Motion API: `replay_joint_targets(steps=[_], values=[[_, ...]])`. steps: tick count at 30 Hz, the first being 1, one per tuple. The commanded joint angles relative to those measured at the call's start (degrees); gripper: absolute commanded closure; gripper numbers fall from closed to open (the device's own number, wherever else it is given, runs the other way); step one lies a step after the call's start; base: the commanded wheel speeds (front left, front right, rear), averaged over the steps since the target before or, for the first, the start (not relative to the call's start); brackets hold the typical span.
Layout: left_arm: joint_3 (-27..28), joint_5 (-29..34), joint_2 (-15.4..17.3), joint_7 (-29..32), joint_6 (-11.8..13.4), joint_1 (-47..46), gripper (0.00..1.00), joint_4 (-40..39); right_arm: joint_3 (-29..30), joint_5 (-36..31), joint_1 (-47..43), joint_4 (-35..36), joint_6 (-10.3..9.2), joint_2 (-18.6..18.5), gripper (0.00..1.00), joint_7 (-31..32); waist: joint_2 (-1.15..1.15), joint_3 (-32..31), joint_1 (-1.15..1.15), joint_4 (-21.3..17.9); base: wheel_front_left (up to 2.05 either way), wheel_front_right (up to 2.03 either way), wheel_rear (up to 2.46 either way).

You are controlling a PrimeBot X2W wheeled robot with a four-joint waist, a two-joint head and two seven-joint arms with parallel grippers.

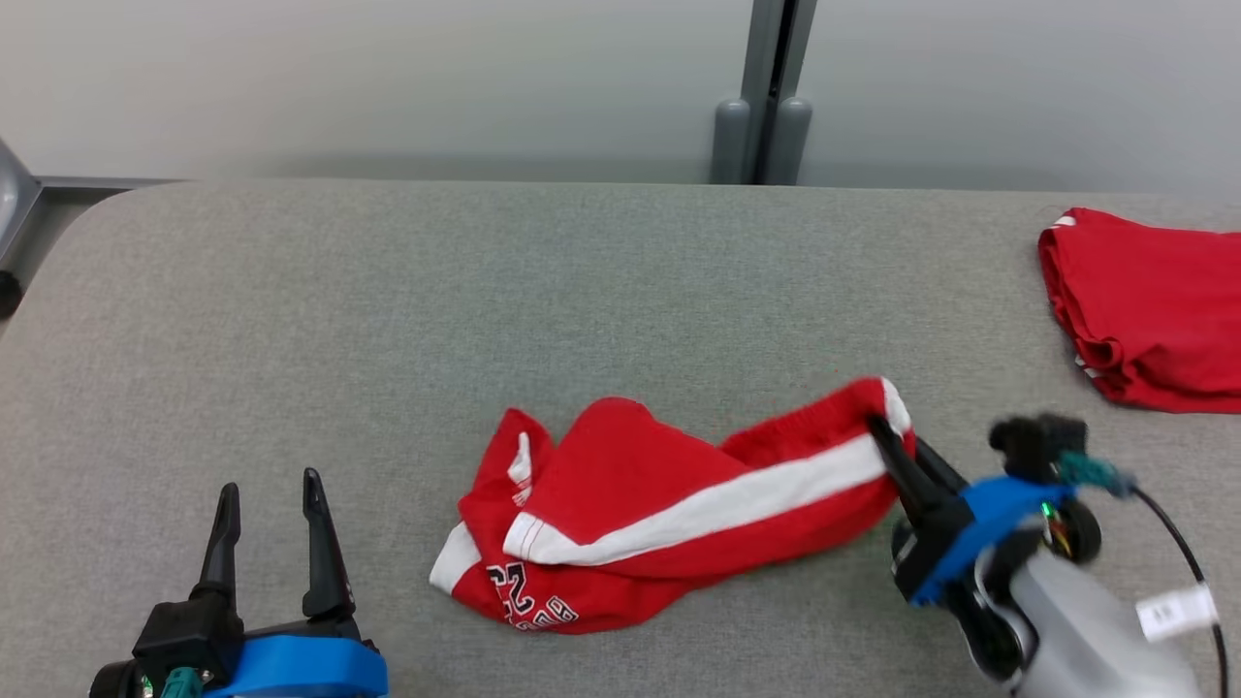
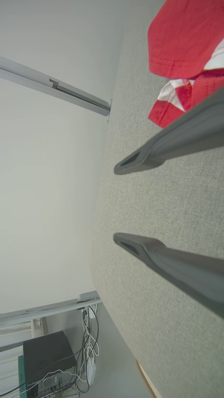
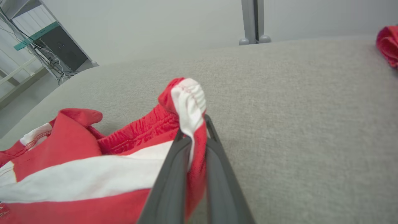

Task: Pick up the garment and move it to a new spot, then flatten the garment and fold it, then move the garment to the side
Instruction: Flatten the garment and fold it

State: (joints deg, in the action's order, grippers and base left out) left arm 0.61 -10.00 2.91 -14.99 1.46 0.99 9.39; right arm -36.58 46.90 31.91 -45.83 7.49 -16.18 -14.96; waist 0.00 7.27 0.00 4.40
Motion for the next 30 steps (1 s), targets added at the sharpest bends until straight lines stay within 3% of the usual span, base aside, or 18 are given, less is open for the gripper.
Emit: replay_joint_targets(steps=[1,5,9,10,11,21,30], values=[[-0.21,0.22,-0.03,-0.27,-0.01,0.28,0.00,-0.33,2.11,0.63,-3.87,1.89,0.01,-0.22,1.00,-0.25,0.00,-0.31,0.00,-0.41,0.00,0.00,0.00],[-0.21,0.12,-0.04,-0.27,-0.12,0.84,0.00,-0.44,12.34,-0.95,-17.43,10.48,0.02,1.60,1.00,-0.27,0.00,-0.74,0.00,-1.06,0.00,0.00,0.00],[-0.18,0.16,-0.04,-0.27,-0.19,1.17,0.00,-0.53,17.55,-5.44,-25.34,15.52,0.01,3.79,1.00,-0.29,0.00,-0.93,0.00,-1.57,0.00,0.00,0.00],[-0.19,0.21,-0.05,-0.27,-0.24,1.03,0.00,-0.55,18.73,-6.66,-26.55,16.79,0.01,4.48,0.32,-0.29,0.00,-0.91,0.00,-1.67,0.00,0.00,0.00],[-0.12,0.25,-0.03,-0.27,-0.29,1.00,0.00,-0.54,19.76,-8.19,-27.71,17.55,0.01,4.81,0.00,-0.28,0.00,-0.92,0.00,-1.76,0.00,0.00,0.00],[0.95,0.74,-0.03,-0.27,-0.81,0.83,0.00,-0.23,31.07,-22.66,-28.33,32.92,0.01,7.78,0.00,-0.29,0.00,-1.06,0.00,-2.56,0.00,0.00,0.00],[1.16,0.95,-0.05,-0.27,-1.05,0.52,0.00,-0.13,33.17,-31.34,-30.35,43.86,0.01,11.92,0.00,-0.26,0.00,-0.99,0.00,-2.39,0.00,0.00,0.00]])
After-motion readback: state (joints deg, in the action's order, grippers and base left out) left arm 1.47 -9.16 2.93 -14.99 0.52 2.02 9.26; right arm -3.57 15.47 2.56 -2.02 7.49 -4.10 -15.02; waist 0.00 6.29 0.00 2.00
